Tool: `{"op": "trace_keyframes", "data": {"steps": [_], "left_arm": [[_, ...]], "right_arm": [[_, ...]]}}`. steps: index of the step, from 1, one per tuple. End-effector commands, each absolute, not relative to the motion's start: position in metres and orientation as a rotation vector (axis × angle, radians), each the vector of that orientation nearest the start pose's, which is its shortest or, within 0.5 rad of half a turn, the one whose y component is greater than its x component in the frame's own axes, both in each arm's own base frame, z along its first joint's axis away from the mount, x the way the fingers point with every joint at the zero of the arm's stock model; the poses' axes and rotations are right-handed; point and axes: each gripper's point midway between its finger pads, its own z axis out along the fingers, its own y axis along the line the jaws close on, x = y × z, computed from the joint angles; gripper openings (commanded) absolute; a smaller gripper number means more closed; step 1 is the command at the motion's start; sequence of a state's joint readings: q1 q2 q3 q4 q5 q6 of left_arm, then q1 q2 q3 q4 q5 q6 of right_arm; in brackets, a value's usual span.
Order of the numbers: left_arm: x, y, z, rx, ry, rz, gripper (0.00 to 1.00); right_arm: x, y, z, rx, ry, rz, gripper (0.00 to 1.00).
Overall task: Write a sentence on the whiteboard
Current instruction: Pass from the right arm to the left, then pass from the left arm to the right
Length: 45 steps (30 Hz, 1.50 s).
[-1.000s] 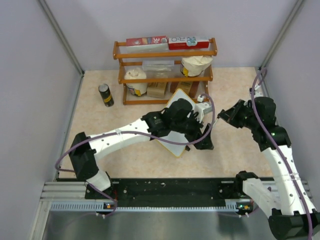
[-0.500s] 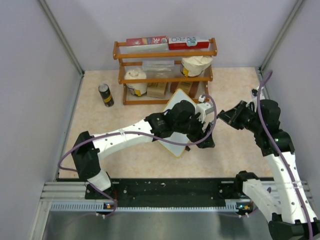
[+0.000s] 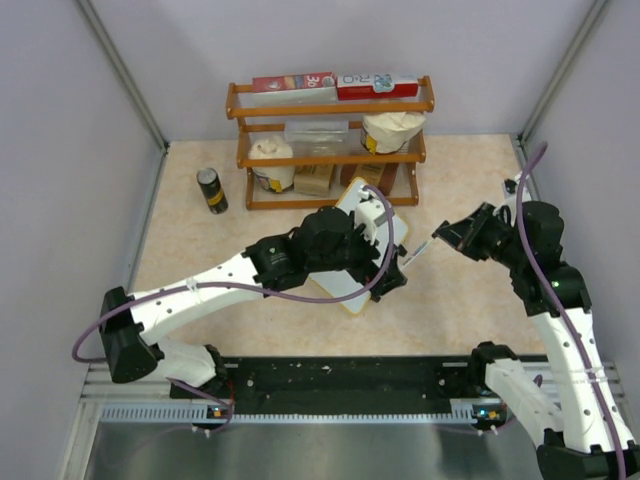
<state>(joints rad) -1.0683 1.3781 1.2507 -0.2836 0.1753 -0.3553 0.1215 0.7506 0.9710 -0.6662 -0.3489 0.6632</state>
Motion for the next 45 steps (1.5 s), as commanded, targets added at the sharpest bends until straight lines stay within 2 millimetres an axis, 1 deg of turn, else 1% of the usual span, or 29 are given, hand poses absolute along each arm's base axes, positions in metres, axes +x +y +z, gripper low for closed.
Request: {"op": "trace_keyframes", "data": {"steps": [1, 3, 4, 5, 7, 12, 13, 16, 17, 18, 19, 21, 22, 23, 24, 26, 27, 29, 30, 33, 34, 35, 37, 38, 39, 41, 42, 44, 45], "left_arm": [[0.184, -0.401, 0.259, 0.847, 1.95, -0.99, 0.97], [0.184, -0.41, 0.261, 0.875, 1.936, -1.007, 0.92], [0.184, -0.417, 0.253, 0.9, 1.949, -1.021, 0.91], [0.185, -0.423, 0.259, 0.909, 1.935, -1.033, 0.9], [0.189, -0.433, 0.255, 0.934, 1.938, -1.033, 0.89], [0.196, -0.444, 0.246, 0.965, 1.94, -1.012, 0.74], [0.196, -0.446, 0.245, 0.969, 1.94, -1.011, 0.62], [0.195, -0.449, 0.24, 0.987, 1.938, -1.02, 0.35], [0.195, -0.449, 0.24, 0.991, 1.938, -1.022, 0.15], [0.195, -0.45, 0.237, 0.996, 1.942, -1.024, 0.04], [0.194, -0.45, 0.237, 0.996, 1.945, -1.026, 0.0], [0.194, -0.449, 0.237, 0.992, 1.946, -1.027, 0.0], [0.192, -0.449, 0.236, 0.995, 1.945, -1.029, 0.0], [0.193, -0.447, 0.237, 0.987, 1.945, -1.028, 0.0], [0.192, -0.445, 0.242, 0.98, 1.936, -1.031, 0.0], [0.193, -0.441, 0.245, 0.962, 1.936, -1.033, 0.0], [0.193, -0.438, 0.252, 0.951, 1.924, -1.039, 0.0], [0.192, -0.434, 0.257, 0.938, 1.922, -1.06, 0.0], [0.191, -0.43, 0.266, 0.931, 1.906, -1.074, 0.0], [0.182, -0.425, 0.28, 0.952, 1.878, -1.126, 0.0], [0.18, -0.424, 0.283, 0.959, 1.872, -1.137, 0.0], [0.176, -0.424, 0.287, 0.971, 1.864, -1.161, 0.0], [0.171, -0.422, 0.298, 0.976, 1.842, -1.185, 0.0], [0.17, -0.422, 0.301, 0.975, 1.836, -1.196, 0.0], [0.168, -0.421, 0.307, 0.975, 1.822, -1.211, 0.0], [0.164, -0.421, 0.315, 0.98, 1.805, -1.235, 0.0], [0.162, -0.421, 0.319, 0.984, 1.795, -1.248, 0.0], [0.16, -0.421, 0.325, 0.989, 1.784, -1.263, 0.0], [0.159, -0.422, 0.325, 0.996, 1.785, -1.272, 0.0]], "right_arm": [[0.234, 0.118, 0.299, 0.272, 2.014, 0.869, 0.0], [0.232, 0.12, 0.3, 0.26, 2.018, 0.878, 0.0], [0.232, 0.12, 0.301, 0.259, 2.013, 0.88, 0.0], [0.231, 0.121, 0.303, 0.254, 2.01, 0.886, 0.0], [0.232, 0.121, 0.304, 0.256, 2.009, 0.893, 0.0], [0.232, 0.122, 0.309, 0.257, 2.002, 0.903, 0.0], [0.232, 0.122, 0.308, 0.255, 2.003, 0.901, 0.0], [0.232, 0.122, 0.306, 0.256, 2.007, 0.898, 0.0], [0.232, 0.123, 0.305, 0.255, 2.012, 0.9, 0.0], [0.232, 0.122, 0.305, 0.259, 2.01, 0.901, 0.0], [0.232, 0.123, 0.304, 0.264, 2.014, 0.905, 0.0], [0.232, 0.124, 0.304, 0.266, 2.018, 0.913, 0.03], [0.232, 0.125, 0.304, 0.262, 2.019, 0.919, 0.09], [0.232, 0.126, 0.306, 0.254, 2.017, 0.926, 0.19], [0.23, 0.129, 0.307, 0.229, 2.022, 0.946, 0.46], [0.229, 0.132, 0.309, 0.206, 2.021, 0.966, 0.77], [0.227, 0.134, 0.311, 0.194, 2.019, 0.979, 0.9], [0.225, 0.137, 0.314, 0.168, 2.012, 0.996, 0.93], [0.222, 0.141, 0.316, 0.129, 2.007, 1.028, 0.99], [0.213, 0.157, 0.326, 0.004, 1.961, 1.142, 0.99], [0.211, 0.161, 0.323, -0.016, 1.958, 1.179, 0.99], [0.21, 0.165, 0.33, -0.048, 1.92, 1.211, 0.99], [0.205, 0.172, 0.325, -0.065, 1.924, 1.291, 0.98], [0.204, 0.174, 0.326, -0.076, 1.914, 1.309, 0.94], [0.201, 0.176, 0.329, -0.092, 1.9, 1.334, 0.84], [0.199, 0.181, 0.324, -0.102, 1.901, 1.366, 0.71], [0.198, 0.183, 0.325, -0.11, 1.893, 1.38, 0.59], [0.194, 0.19, 0.321, -0.132, 1.902, 1.406, 0.52], [0.195, 0.192, 0.319, -0.13, 1.91, 1.411, 0.44]]}}
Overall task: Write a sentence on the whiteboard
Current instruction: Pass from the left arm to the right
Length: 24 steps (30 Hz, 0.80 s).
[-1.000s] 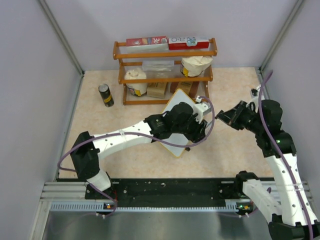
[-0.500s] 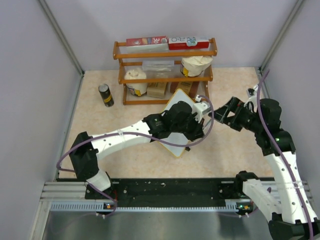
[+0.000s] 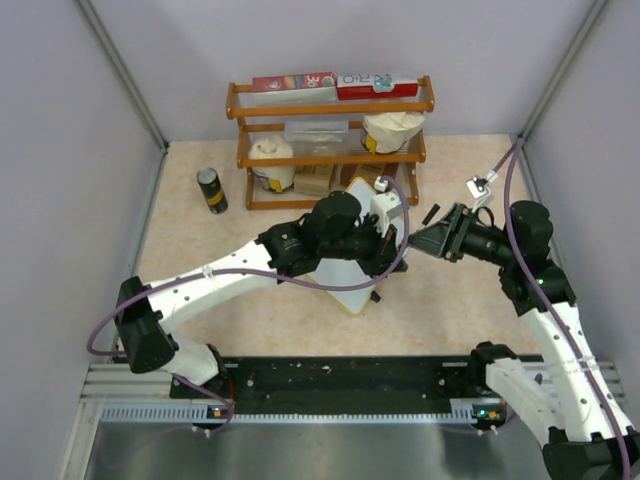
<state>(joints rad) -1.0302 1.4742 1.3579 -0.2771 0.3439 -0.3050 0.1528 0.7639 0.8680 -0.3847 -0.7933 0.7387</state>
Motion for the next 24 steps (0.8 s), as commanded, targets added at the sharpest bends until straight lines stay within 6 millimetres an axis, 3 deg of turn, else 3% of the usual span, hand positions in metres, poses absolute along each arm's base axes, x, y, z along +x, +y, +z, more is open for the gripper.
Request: {"op": "trace_keyframes", "data": {"steps": [1, 5, 9, 13, 17, 19, 20, 22, 23, 24], "left_arm": [[0.157, -0.423, 0.327, 1.006, 1.781, -1.285, 0.0], [0.156, -0.424, 0.32, 1.024, 1.809, -1.278, 0.0], [0.157, -0.419, 0.318, 1.016, 1.815, -1.256, 0.0], [0.163, -0.411, 0.314, 0.988, 1.85, -1.189, 0.0], [0.171, -0.4, 0.313, 0.947, 1.883, -1.131, 0.19], [0.172, -0.395, 0.314, 0.938, 1.883, -1.125, 0.2], [0.173, -0.394, 0.314, 0.936, 1.883, -1.122, 0.18], [0.173, -0.391, 0.315, 0.94, 1.885, -1.117, 0.0], [0.173, -0.39, 0.314, 0.944, 1.89, -1.107, 0.0], [0.171, -0.389, 0.316, 0.952, 1.882, -1.112, 0.0]], "right_arm": [[0.194, 0.196, 0.318, -0.14, 1.916, 1.422, 0.4], [0.193, 0.197, 0.319, -0.147, 1.912, 1.421, 0.28], [0.19, 0.198, 0.318, -0.161, 1.916, 1.433, 0.0], [0.189, 0.195, 0.311, -0.145, 1.924, 1.41, 0.0], [0.186, 0.189, 0.31, -0.099, 1.891, 1.372, 0.0], [0.186, 0.187, 0.307, -0.071, 1.892, 1.364, 0.0], [0.185, 0.186, 0.306, -0.063, 1.89, 1.365, 0.0], [0.182, 0.186, 0.307, -0.068, 1.878, 1.366, 0.0], [0.18, 0.186, 0.307, -0.069, 1.878, 1.374, 0.0], [0.177, 0.186, 0.308, -0.08, 1.87, 1.378, 0.06]]}}
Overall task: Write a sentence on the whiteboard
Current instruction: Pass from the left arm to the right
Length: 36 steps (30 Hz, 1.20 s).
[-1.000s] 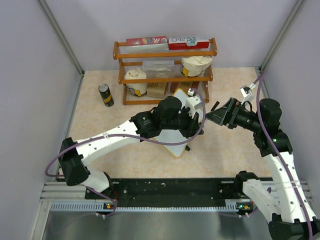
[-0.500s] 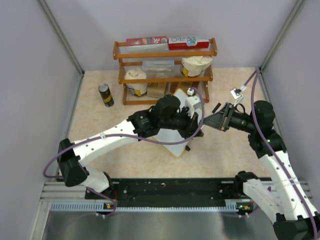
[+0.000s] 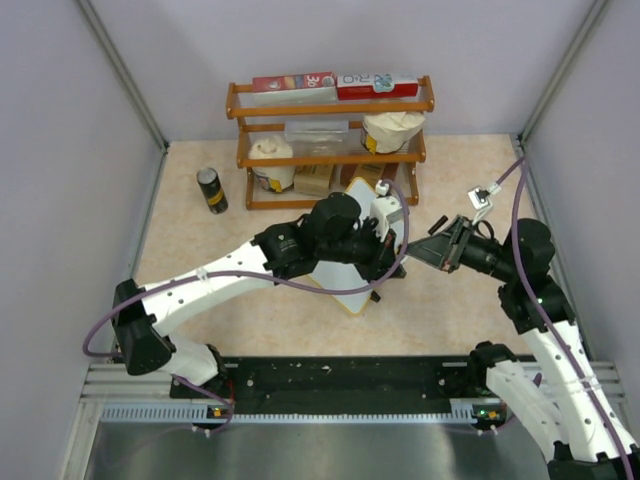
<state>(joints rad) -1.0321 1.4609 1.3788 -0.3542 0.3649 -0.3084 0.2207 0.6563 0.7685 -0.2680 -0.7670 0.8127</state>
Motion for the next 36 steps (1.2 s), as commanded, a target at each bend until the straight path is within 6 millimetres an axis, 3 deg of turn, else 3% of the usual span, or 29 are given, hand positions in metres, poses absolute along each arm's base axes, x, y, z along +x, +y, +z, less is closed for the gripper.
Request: {"op": "trace_keyframes", "data": {"steps": [1, 2, 5, 8, 9, 13, 20, 28, 32, 36], "left_arm": [[0.169, -0.387, 0.316, 0.965, 1.88, -1.111, 0.0], [0.167, -0.386, 0.318, 0.984, 1.866, -1.113, 0.0], [0.161, -0.381, 0.32, 1.023, 1.853, -1.121, 0.0], [0.151, -0.379, 0.317, 1.077, 1.859, -1.146, 0.0], [0.15, -0.379, 0.314, 1.082, 1.868, -1.148, 0.0], [0.143, -0.382, 0.31, 1.129, 1.876, -1.186, 0.0], [0.138, -0.386, 0.307, 1.156, 1.88, -1.221, 0.0], [0.138, -0.389, 0.302, 1.161, 1.893, -1.235, 0.0], [0.14, -0.39, 0.301, 1.15, 1.895, -1.229, 0.0], [0.142, -0.39, 0.3, 1.138, 1.896, -1.22, 0.0]], "right_arm": [[0.176, 0.186, 0.307, -0.077, 1.873, 1.382, 0.14], [0.174, 0.186, 0.309, -0.086, 1.868, 1.388, 0.31], [0.169, 0.187, 0.314, -0.088, 1.861, 1.411, 0.63], [0.167, 0.189, 0.323, -0.094, 1.841, 1.435, 0.78], [0.166, 0.189, 0.325, -0.094, 1.837, 1.441, 0.78], [0.164, 0.191, 0.334, -0.112, 1.815, 1.473, 0.75], [0.165, 0.197, 0.339, -0.124, 1.807, 1.545, 0.43], [0.165, 0.202, 0.332, -0.134, 1.84, 1.573, 0.41], [0.166, 0.204, 0.329, -0.139, 1.85, 1.574, 0.28], [0.162, 0.205, 0.323, -0.15, 1.877, 1.583, 0.29]]}}
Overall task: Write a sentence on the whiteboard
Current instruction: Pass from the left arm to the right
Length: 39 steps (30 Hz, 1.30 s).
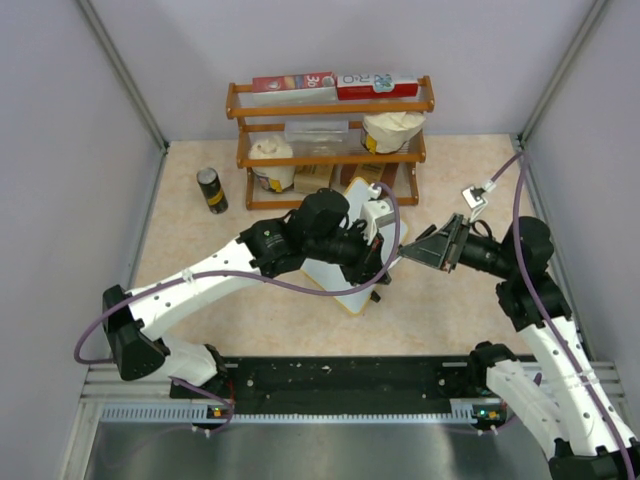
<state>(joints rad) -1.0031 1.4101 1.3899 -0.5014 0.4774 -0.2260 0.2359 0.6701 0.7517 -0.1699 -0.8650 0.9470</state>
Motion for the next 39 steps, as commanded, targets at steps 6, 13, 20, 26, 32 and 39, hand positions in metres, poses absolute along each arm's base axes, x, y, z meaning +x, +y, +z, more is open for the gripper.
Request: {"op": "trace_keyframes", "data": {"steps": [6, 13, 20, 26, 32, 39], "left_arm": [[0.14, -0.393, 0.301, 1.143, 1.891, -1.244, 0.0], [0.138, -0.395, 0.302, 1.144, 1.886, -1.263, 0.0], [0.135, -0.395, 0.298, 1.149, 1.899, -1.277, 0.0], [0.138, -0.393, 0.297, 1.129, 1.906, -1.255, 0.0], [0.153, -0.379, 0.287, 1.032, 1.958, -1.132, 0.63], [0.168, -0.37, 0.247, 0.857, 2.025, -1.073, 0.68]], "right_arm": [[0.16, 0.206, 0.314, -0.155, 1.902, 1.599, 0.33], [0.162, 0.206, 0.317, -0.151, 1.893, 1.607, 0.32], [0.163, 0.211, 0.319, -0.16, 1.874, 1.676, 0.28], [0.162, 0.212, 0.313, -0.174, 1.911, 1.661, 0.0], [0.173, 0.204, 0.31, -0.144, 1.937, 1.502, 0.0], [0.211, 0.155, 0.245, 0.122, 2.129, 0.985, 0.0]]}}
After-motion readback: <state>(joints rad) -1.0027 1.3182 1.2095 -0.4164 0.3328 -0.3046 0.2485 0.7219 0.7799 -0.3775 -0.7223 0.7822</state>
